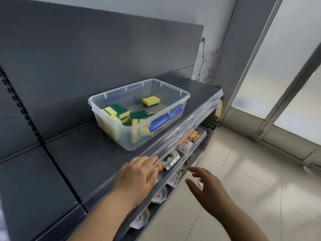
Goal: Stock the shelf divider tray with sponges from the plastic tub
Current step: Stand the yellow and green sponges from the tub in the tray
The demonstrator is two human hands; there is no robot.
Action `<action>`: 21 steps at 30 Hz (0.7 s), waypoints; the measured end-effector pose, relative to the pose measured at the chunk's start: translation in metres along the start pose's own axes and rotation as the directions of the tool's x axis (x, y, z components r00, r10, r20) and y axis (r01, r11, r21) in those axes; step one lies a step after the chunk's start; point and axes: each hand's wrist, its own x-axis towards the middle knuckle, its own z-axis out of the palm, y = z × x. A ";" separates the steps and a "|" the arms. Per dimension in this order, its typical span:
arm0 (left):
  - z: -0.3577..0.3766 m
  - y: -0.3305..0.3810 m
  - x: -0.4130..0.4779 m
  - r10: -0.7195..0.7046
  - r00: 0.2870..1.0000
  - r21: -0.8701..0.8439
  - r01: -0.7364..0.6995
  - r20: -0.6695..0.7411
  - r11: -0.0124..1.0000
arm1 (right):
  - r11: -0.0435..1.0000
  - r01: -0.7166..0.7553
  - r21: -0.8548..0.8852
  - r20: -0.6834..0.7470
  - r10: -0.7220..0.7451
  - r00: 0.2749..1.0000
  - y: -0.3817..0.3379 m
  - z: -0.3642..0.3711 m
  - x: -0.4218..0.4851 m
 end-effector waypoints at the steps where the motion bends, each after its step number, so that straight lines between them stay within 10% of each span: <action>1: 0.000 -0.005 0.020 0.011 1.000 -0.011 -0.011 -0.019 1.000 | 1.000 0.012 -0.007 0.001 -0.012 1.000 -0.001 -0.009 0.021; 10: -0.018 -0.046 0.158 0.038 0.978 0.050 -0.028 -0.204 0.998 | 0.985 0.169 0.030 -0.136 -0.164 0.977 -0.007 -0.062 0.160; 21: -0.011 -0.102 0.193 -0.331 0.914 0.081 0.357 -0.233 0.930 | 0.874 0.482 0.055 -0.060 -0.479 0.876 -0.018 -0.058 0.328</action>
